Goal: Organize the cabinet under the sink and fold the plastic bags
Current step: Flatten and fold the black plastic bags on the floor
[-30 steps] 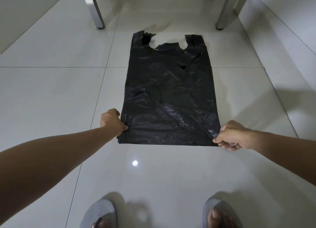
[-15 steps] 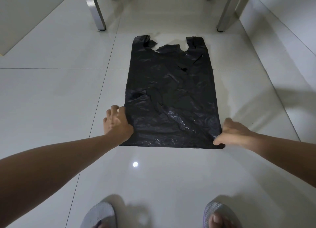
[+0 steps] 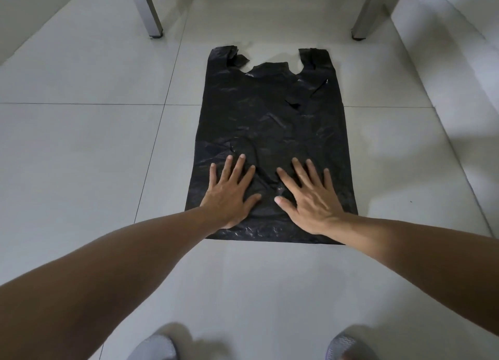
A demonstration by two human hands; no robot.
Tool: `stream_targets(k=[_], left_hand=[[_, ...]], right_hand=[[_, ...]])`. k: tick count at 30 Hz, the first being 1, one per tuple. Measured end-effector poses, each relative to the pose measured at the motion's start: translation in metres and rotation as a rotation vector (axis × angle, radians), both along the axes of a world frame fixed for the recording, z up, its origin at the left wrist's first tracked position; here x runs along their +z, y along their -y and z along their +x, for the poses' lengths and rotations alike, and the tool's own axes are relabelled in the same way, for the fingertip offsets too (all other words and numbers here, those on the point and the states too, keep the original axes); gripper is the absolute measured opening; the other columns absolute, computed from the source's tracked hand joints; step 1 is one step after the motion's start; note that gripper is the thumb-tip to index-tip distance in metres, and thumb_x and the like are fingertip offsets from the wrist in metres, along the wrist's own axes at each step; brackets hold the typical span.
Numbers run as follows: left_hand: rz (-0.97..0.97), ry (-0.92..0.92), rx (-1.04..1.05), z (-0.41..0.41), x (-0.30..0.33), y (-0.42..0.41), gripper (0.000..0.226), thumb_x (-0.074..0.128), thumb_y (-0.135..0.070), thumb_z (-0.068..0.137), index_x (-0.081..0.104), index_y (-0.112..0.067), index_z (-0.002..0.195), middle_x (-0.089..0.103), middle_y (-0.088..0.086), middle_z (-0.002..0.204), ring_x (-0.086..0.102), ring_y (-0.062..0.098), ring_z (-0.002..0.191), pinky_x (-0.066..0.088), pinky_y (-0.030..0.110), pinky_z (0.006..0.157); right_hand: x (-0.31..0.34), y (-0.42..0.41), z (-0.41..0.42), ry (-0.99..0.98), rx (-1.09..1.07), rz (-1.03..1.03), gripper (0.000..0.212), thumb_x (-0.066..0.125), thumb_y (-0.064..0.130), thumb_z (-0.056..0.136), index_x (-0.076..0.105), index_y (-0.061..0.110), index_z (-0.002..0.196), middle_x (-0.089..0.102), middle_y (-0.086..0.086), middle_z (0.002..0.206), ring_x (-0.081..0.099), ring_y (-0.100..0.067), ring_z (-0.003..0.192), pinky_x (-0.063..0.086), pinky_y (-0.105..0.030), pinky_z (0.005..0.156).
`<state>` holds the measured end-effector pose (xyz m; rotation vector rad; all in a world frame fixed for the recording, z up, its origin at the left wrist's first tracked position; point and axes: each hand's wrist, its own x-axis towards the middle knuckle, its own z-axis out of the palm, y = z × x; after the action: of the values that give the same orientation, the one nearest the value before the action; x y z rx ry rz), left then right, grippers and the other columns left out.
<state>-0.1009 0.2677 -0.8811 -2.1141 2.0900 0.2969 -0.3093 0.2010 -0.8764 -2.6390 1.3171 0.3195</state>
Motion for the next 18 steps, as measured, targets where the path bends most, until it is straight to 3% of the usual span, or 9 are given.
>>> stream_targets(k=[4, 7, 18], left_hand=[[-0.003, -0.014, 0.09, 0.011, -0.013, 0.006, 0.083, 0.003, -0.077, 0.084, -0.012, -0.033, 0.153, -0.018, 0.001, 0.161, -0.018, 0.033, 0.147, -0.003, 0.062, 0.116], [-0.042, 0.014, 0.092, 0.02, -0.019, 0.005, 0.087, -0.002, -0.083, 0.08, -0.013, -0.036, 0.152, -0.016, 0.0, 0.162, -0.017, 0.033, 0.147, -0.002, 0.061, 0.116], [-0.082, 0.051, 0.097, 0.03, -0.023, 0.002, 0.089, -0.003, -0.085, 0.077, -0.014, -0.037, 0.151, -0.016, 0.0, 0.162, -0.017, 0.034, 0.147, -0.002, 0.064, 0.114]], right_hand=[[-0.018, 0.008, -0.01, -0.031, -0.097, -0.051, 0.077, -0.002, 0.076, 0.085, -0.002, 0.043, 0.154, -0.006, -0.003, 0.165, -0.004, -0.034, 0.151, 0.0, -0.064, 0.116], [-0.025, 0.007, -0.013, -0.019, -0.12, -0.095, 0.075, 0.002, 0.076, 0.087, -0.001, 0.042, 0.154, -0.001, -0.004, 0.166, 0.0, -0.034, 0.151, 0.002, -0.063, 0.116], [-0.028, 0.013, -0.034, 0.013, -0.211, -0.121, 0.083, -0.004, 0.079, 0.084, -0.001, 0.038, 0.156, -0.004, -0.005, 0.165, -0.006, -0.032, 0.151, 0.004, -0.06, 0.118]])
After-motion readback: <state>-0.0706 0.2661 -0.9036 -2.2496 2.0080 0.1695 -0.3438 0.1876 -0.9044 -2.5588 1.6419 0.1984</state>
